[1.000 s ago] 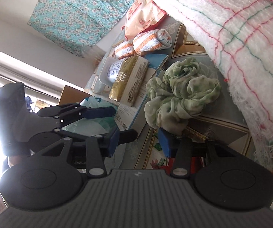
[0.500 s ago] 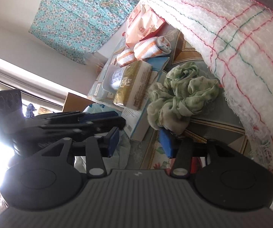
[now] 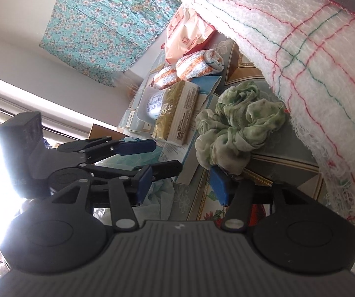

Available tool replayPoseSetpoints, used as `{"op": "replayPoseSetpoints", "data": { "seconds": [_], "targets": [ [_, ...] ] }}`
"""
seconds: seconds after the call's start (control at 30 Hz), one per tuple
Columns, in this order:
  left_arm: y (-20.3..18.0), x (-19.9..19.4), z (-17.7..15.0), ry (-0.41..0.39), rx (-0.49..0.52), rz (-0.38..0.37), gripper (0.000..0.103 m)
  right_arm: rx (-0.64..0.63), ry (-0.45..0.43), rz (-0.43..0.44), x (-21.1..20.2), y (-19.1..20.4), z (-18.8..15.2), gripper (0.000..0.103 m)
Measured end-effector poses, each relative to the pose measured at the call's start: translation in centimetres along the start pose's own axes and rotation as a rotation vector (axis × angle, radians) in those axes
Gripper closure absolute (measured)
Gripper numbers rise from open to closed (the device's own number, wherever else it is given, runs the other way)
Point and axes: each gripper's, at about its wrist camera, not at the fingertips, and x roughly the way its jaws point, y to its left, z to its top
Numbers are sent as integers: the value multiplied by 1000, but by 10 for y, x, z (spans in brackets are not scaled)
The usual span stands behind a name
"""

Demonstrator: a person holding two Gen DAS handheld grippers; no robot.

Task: Organize soft objects
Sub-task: 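Grasp the white-and-blue carton with the right gripper and lift it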

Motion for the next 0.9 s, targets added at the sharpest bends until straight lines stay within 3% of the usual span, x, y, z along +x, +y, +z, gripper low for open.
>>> {"op": "replayPoseSetpoints", "data": {
  "seconds": [0.23,0.47,0.6,0.77,0.9],
  "targets": [
    [16,18,5,50,-96,-74,29,24,-25,-8,-4,-5,2,52],
    [17,21,2,50,-124,-82,31,44,-37,-2,-4,-8,1,52],
    [24,11,0,19,-225,-144,31,106,-59,84,-5,-14,1,47],
    [31,-19,-6,-45,-335,-252,31,216,-73,243,-4,-23,-1,31],
    [30,-36,-20,-66,-392,-344,31,240,-45,263,4,-19,-4,31]
  ]
}}
